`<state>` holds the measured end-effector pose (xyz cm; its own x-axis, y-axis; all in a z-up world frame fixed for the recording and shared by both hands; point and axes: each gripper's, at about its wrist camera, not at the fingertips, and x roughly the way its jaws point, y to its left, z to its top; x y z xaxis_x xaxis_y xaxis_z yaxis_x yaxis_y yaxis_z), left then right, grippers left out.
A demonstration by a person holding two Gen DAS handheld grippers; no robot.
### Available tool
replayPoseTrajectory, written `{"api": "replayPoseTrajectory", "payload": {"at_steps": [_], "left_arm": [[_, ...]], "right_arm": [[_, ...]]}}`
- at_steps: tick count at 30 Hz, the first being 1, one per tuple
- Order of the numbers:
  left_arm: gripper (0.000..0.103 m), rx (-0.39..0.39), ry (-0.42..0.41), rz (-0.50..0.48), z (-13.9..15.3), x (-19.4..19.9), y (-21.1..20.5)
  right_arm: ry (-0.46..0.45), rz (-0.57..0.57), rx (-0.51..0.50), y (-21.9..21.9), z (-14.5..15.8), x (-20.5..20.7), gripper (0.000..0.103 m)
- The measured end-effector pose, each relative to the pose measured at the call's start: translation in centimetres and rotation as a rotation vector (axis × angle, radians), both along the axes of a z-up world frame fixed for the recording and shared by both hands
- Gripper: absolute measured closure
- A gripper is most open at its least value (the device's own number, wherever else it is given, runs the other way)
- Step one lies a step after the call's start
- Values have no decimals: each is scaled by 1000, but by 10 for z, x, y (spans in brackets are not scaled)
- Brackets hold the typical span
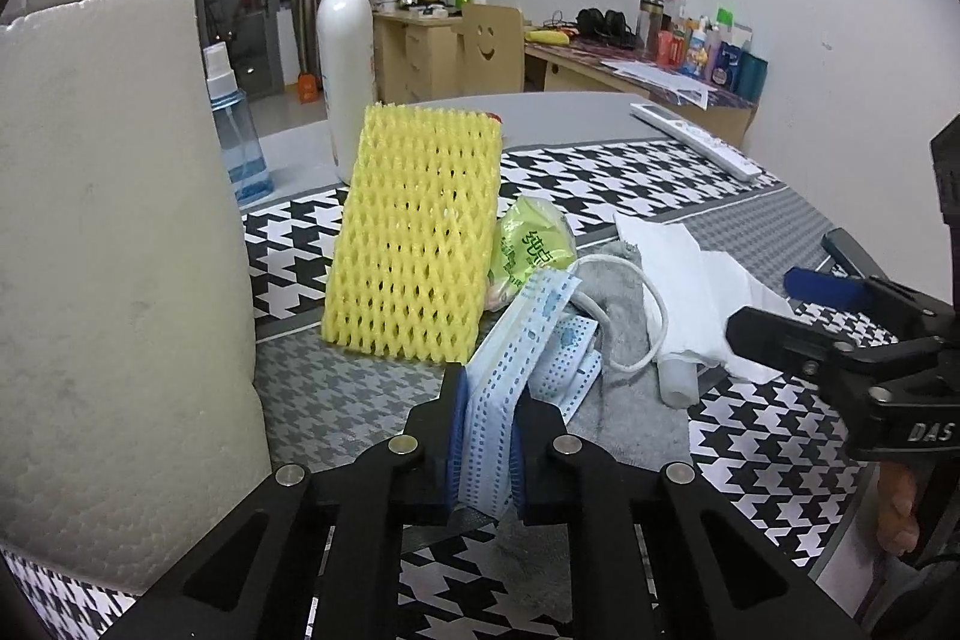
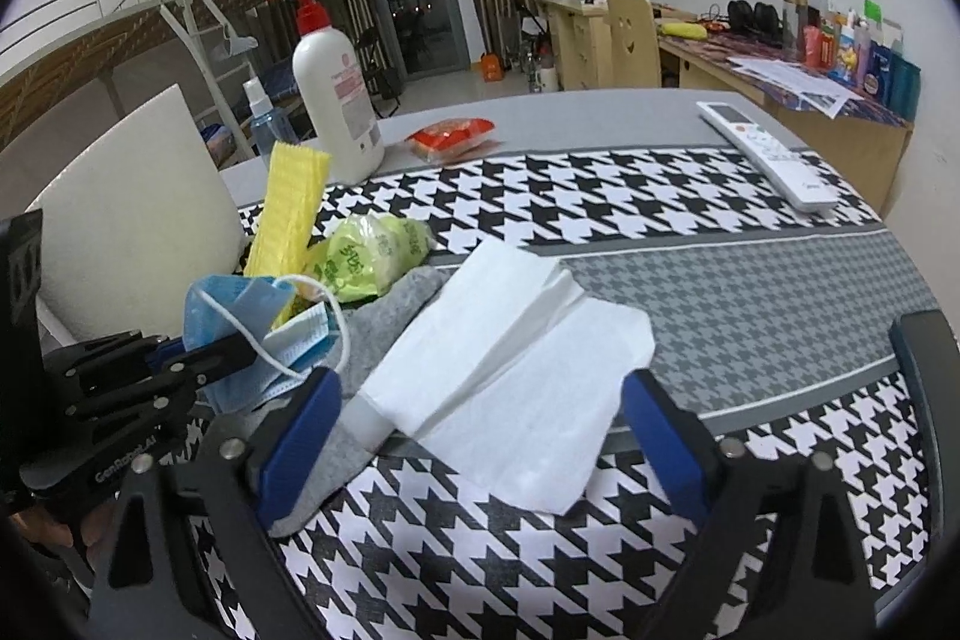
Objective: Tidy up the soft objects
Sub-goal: 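Lift the blue mask with the left tool while the right tool approaches the white tissues, then close the right tool on the white tissues and lift them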
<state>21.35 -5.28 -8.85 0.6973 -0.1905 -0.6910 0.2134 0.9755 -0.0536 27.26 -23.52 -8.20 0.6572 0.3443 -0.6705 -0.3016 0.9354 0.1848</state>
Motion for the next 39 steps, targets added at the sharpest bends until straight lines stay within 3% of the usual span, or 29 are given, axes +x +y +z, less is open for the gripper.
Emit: {"api": "replayPoseTrajectory", "payload": {"at_steps": [8, 10, 14, 16, 19, 22, 29, 32, 33, 35, 36, 37, 39], "left_arm": [[90, -13, -45, 8, 5, -8, 4], [90, -20, -48, 2, 6, -9, 4], [90, -24, -57, -9, 7, -12, 4], [90, -30, -66, -3, 9, -14, 6], [91, -38, -78, -5, 10, -18, 7], [91, -38, -96, -5, 12, -21, 7], [91, -39, -136, -5, 15, -28, 7], [91, -39, -148, -2, 17, -30, 6], [91, -41, -152, -1, 17, -30, 7], [91, -46, -158, 2, 18, -32, 8], [91, -48, -159, 4, 18, -32, 9], [91, -50, -159, 7, 17, -33, 10], [91, -54, -154, 13, 17, -33, 12]], "right_arm": [[67, 14, -27, 11, -8, 11, 32], [81, 11, -34, 11, -11, 12, 44], [113, 8, -32, 8, -17, 14, 59], [119, 3, -33, 8, -18, 14, 75], [125, -15, -36, 4, -19, 15, 90], [132, -16, -16, 2, -19, 15, 95], [84, -48, -9, -4, -6, 7, 96], [112, -77, 15, -9, -3, 12, 95], [117, -80, 19, -9, -3, 14, 90], [126, -86, 24, -7, -4, 19, 68], [123, -85, 29, -6, -4, 20, 50], [114, -82, 36, -4, -4, 21, 44], [105, -81, 26, -1, -3, 21, 44]]}}
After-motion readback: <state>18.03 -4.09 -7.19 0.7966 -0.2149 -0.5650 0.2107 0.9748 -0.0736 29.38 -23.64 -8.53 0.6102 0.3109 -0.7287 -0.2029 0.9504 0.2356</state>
